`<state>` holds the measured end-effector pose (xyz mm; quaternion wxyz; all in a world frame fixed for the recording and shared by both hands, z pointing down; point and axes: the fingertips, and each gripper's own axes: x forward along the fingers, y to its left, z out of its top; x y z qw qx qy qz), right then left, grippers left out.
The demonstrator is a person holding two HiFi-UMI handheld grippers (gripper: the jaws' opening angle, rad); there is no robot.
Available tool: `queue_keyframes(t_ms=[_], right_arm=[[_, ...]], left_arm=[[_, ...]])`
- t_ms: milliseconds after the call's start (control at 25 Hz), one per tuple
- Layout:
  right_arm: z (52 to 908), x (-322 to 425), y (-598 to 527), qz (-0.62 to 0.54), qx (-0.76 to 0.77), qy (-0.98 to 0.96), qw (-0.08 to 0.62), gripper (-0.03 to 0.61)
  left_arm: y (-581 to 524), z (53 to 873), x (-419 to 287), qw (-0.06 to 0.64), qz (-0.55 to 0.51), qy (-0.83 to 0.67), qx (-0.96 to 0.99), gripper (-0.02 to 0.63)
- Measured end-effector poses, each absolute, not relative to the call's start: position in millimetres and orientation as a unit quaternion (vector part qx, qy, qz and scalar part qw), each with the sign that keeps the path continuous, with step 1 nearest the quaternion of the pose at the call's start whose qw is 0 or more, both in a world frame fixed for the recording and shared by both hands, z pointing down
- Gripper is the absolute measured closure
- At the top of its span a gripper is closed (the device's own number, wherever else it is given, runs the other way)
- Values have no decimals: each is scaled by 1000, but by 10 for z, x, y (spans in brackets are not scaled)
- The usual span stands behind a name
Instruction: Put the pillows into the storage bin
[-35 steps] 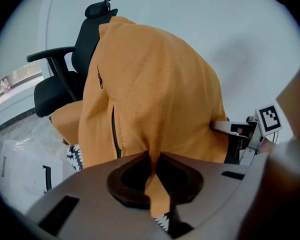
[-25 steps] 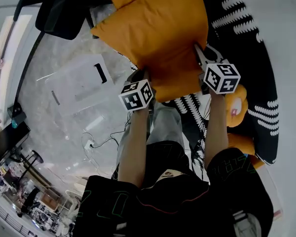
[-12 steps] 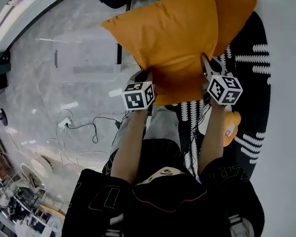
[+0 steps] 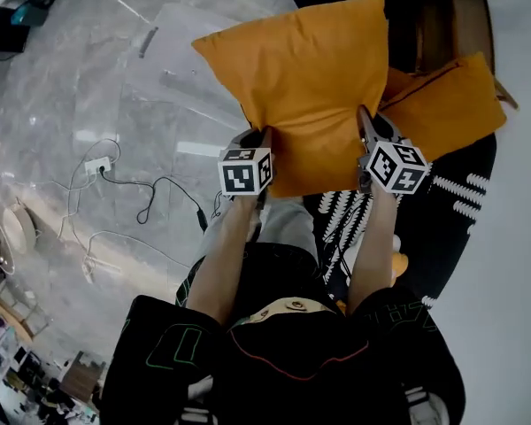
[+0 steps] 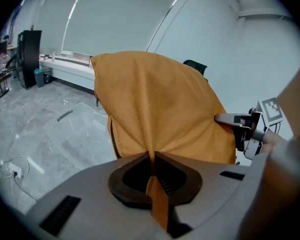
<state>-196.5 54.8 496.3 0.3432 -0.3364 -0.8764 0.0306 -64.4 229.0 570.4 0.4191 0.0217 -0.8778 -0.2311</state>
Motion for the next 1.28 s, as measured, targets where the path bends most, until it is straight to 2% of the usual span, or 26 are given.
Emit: queue_keyframes(t_ms=[600, 1280], right_arm=[[5054, -2163, 3070, -53, -507, -783, 356, 551], [6008, -3320, 4431, -133, -609, -660, 420, 551]], left_arm=[[4074, 5775, -152, 360, -328, -859, -159, 604], [4768, 6440, -959, 338, -398, -782, -340, 595]])
